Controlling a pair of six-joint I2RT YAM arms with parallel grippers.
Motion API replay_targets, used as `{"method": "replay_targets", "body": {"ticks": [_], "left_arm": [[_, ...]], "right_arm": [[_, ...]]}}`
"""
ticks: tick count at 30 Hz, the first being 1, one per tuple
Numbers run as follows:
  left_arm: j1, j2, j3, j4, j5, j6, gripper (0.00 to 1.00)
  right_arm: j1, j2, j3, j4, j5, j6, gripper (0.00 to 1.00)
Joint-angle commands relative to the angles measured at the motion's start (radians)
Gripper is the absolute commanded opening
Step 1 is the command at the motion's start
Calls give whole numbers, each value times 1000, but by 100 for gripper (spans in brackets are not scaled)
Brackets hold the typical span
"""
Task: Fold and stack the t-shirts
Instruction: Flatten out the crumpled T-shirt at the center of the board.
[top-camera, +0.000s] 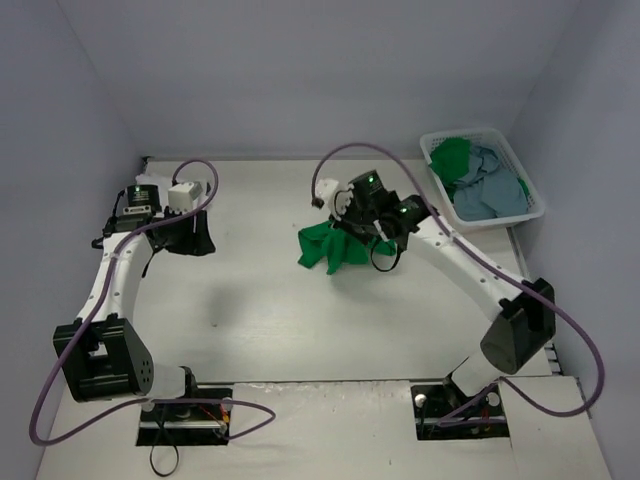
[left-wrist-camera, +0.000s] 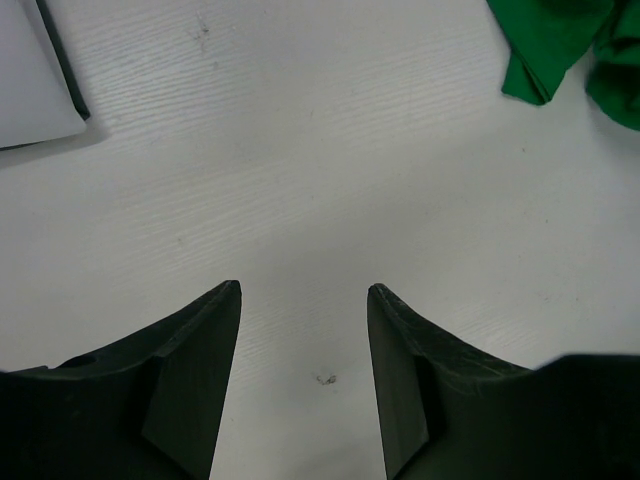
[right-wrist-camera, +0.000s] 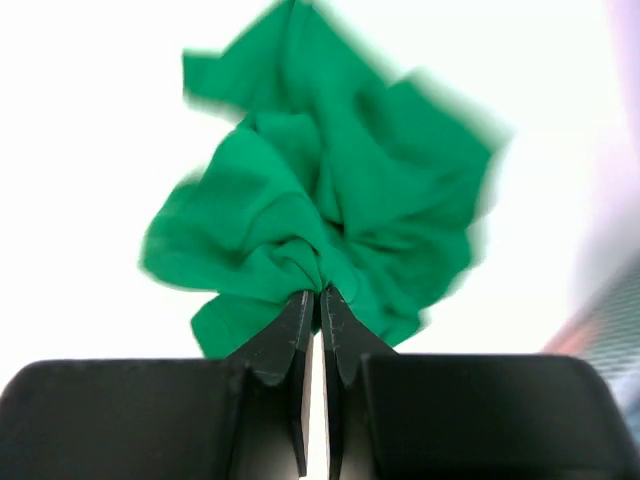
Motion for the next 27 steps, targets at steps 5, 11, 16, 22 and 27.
{"method": "replay_targets", "body": {"ticks": [5, 11, 16, 22, 27], "left_arm": [[-45, -54, -31, 67, 79, 9, 48], [-215, -45, -26, 107, 51, 40, 49], [-336, 97, 102, 103, 23, 72, 49], [-420, 288, 254, 153, 108, 20, 49], [-515, 439, 395, 131, 108, 4, 49]], "right_arm": [[5, -141, 342, 35, -26, -4, 0], [-73, -164, 361, 36, -4, -45, 0], [-235, -206, 258, 38, -99, -67, 0], [-335, -232, 134, 56, -138, -73, 0], [-358, -134, 60, 70, 117, -87, 1]]}}
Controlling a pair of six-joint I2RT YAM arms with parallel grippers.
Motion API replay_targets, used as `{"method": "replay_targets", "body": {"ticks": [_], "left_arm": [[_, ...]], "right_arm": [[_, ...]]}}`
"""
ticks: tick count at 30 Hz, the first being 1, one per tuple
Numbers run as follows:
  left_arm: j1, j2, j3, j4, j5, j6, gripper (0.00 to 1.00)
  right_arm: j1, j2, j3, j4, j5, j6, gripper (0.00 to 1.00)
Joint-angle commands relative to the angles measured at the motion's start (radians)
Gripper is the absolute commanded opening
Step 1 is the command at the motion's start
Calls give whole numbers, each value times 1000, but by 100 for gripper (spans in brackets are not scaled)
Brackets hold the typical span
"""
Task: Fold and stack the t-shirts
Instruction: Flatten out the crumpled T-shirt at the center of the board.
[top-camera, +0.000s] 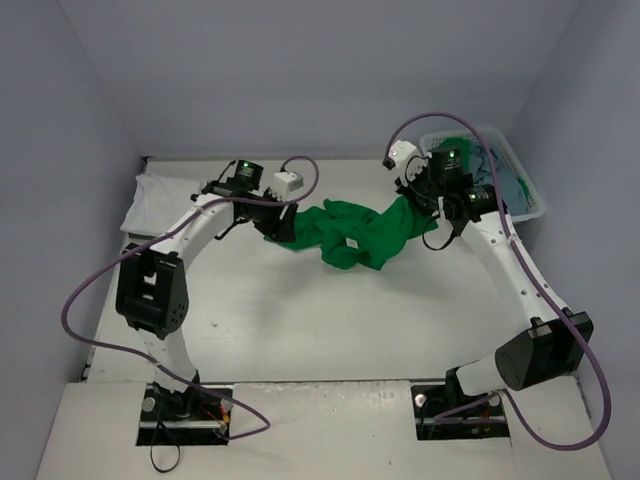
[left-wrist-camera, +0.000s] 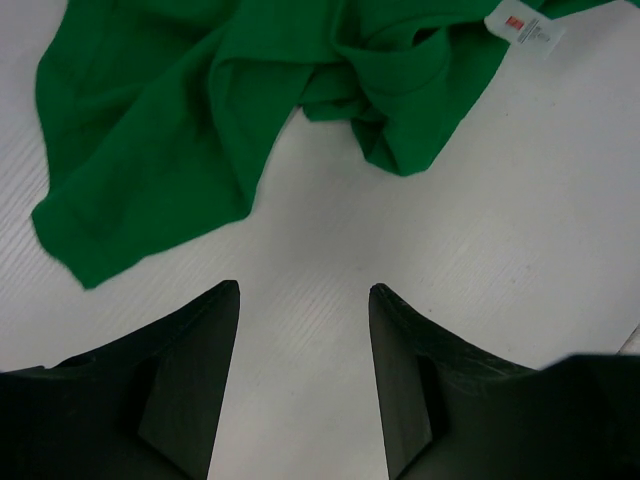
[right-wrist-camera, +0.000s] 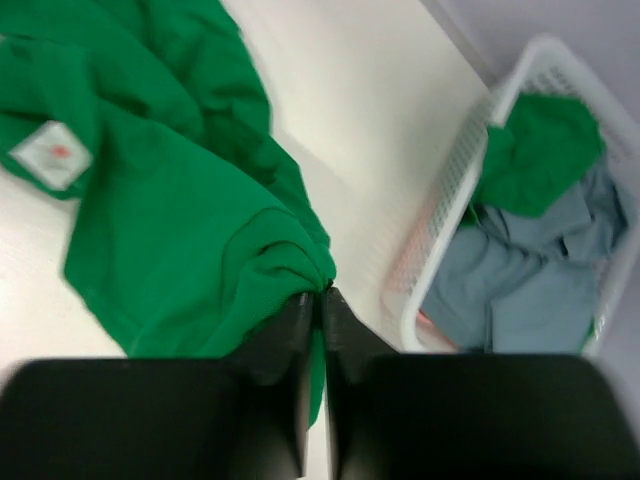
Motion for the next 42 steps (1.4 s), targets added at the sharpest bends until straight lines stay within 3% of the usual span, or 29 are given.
{"method": "replay_targets", "body": {"ticks": [1, 3, 4, 7, 9, 22, 28, 36, 42], "left_arm": [[-57, 40, 108, 2, 40, -17, 49], [-75, 66, 125, -11, 28, -14, 49], [-80, 65, 122, -12, 28, -9, 49], [-84, 37, 89, -4, 19, -2, 49], [-86, 2, 56, 2, 5, 8, 49], [-84, -78, -20, 9, -46, 34, 51], [-84, -72, -20, 8, -55, 35, 51], [-80, -76, -29, 12, -64, 34, 51], [-77, -78, -35, 20, -66, 31, 51]], "right_arm": [[-3, 70, -37, 64, 250, -18, 12], [-3, 150, -66, 64, 381, -24, 30], [-3, 167, -82, 64, 447, -37, 46], [-2, 185, -142, 72, 458, -34, 59], [9, 173, -175, 72, 458, -39, 62], [124, 12, -350, 45, 104, -56, 62], [152, 59, -430, 86, 10, -44, 61], [158, 165, -450, 187, -10, -42, 59], [158, 185, -462, 255, 61, -28, 53]]}}
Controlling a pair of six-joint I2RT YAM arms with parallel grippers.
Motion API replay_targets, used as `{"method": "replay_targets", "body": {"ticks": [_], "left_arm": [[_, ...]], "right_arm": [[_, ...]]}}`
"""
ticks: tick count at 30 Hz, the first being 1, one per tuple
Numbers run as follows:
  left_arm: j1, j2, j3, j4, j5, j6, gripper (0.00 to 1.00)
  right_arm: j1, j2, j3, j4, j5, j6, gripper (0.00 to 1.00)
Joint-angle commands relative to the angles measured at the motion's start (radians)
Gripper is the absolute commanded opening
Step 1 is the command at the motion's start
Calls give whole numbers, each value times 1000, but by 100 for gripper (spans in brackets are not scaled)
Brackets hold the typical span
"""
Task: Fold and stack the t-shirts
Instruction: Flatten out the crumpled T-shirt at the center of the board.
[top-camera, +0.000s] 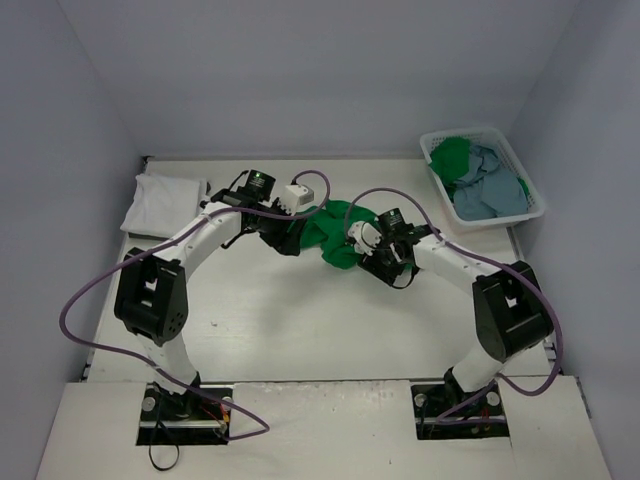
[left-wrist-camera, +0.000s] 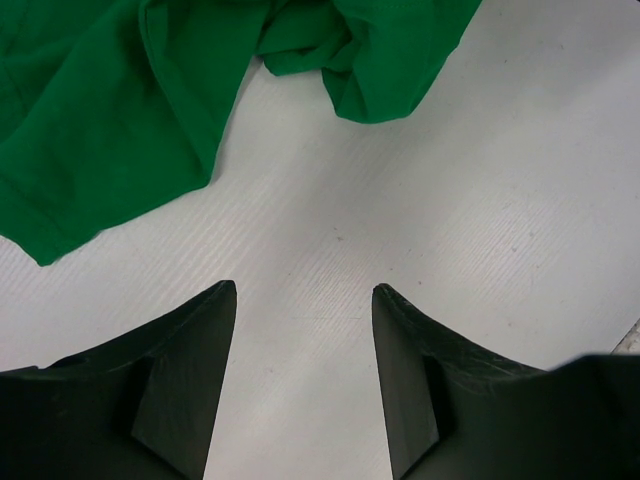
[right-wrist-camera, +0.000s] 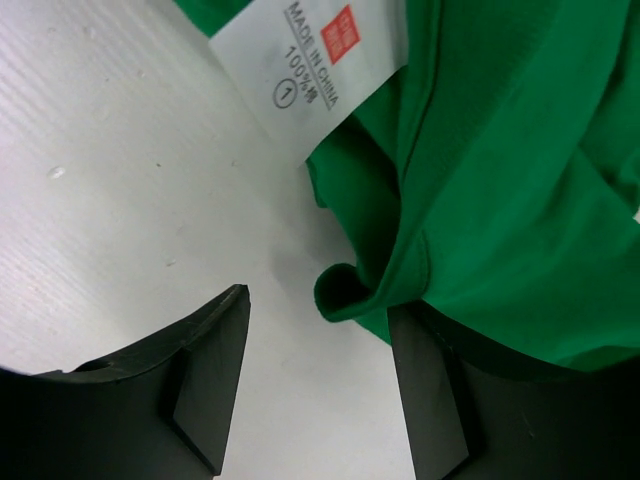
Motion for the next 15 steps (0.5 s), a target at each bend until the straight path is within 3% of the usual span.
{"method": "replay_targets", "body": {"ticks": [1, 6, 9, 10, 13, 15], "left_arm": [[8, -63, 9, 31, 0, 11, 51], [8, -64, 15, 31, -6, 13, 51], [8, -63, 24, 28, -6, 8, 51], [8, -63, 27, 24, -5, 10, 51], [8, -63, 30, 24, -5, 7, 51], [8, -58, 32, 25, -5, 6, 51]], "right_arm": [[7, -13, -7, 78, 55, 10, 54], [7, -45, -37, 131, 121, 18, 54], [6, -45, -49, 156, 135, 12, 41], [7, -42, -49, 156, 164, 9, 27], [9, -47, -49, 151, 184, 0, 3], [9, -67, -48, 151, 196, -8, 0]]}}
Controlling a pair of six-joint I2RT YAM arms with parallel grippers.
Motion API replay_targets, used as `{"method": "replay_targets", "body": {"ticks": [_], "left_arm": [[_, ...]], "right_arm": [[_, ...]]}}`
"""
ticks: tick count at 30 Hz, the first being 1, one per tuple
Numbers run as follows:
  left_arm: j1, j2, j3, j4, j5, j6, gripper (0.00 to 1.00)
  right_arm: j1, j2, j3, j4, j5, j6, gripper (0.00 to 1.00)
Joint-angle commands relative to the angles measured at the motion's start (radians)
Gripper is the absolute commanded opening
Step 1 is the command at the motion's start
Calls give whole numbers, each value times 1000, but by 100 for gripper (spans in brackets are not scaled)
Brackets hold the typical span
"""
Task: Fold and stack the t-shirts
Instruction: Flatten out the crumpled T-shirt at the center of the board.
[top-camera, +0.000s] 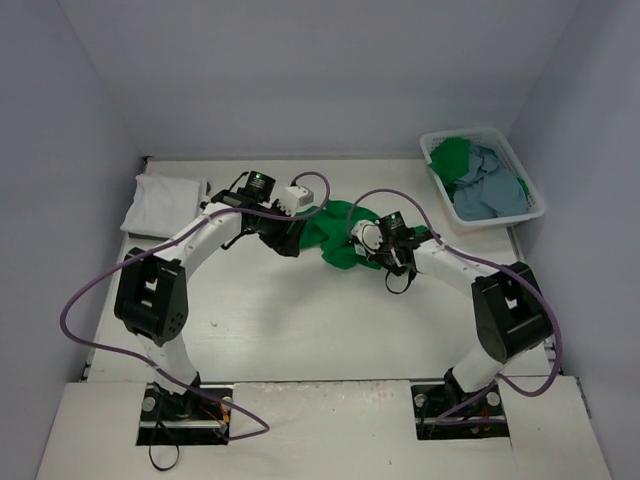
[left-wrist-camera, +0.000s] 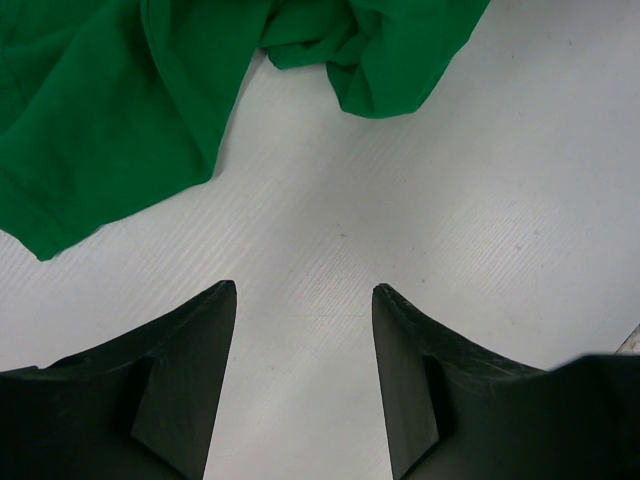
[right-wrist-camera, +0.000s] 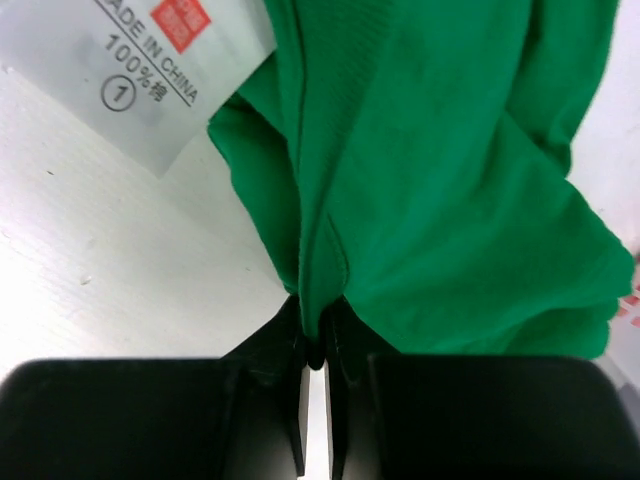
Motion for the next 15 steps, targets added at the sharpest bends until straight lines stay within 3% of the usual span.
{"method": "replay_targets", "body": {"ticks": [1, 8, 15], "left_arm": [[7, -54, 40, 30, 8, 3, 51], [-25, 24, 103, 44, -7, -20, 51], [-95, 139, 264, 54, -30, -20, 51]], "right_arm": [[9, -73, 13, 24, 65, -23, 0], [-92, -252, 111, -32, 127, -81, 0], [-221, -412, 106, -99, 164, -138, 0]]}}
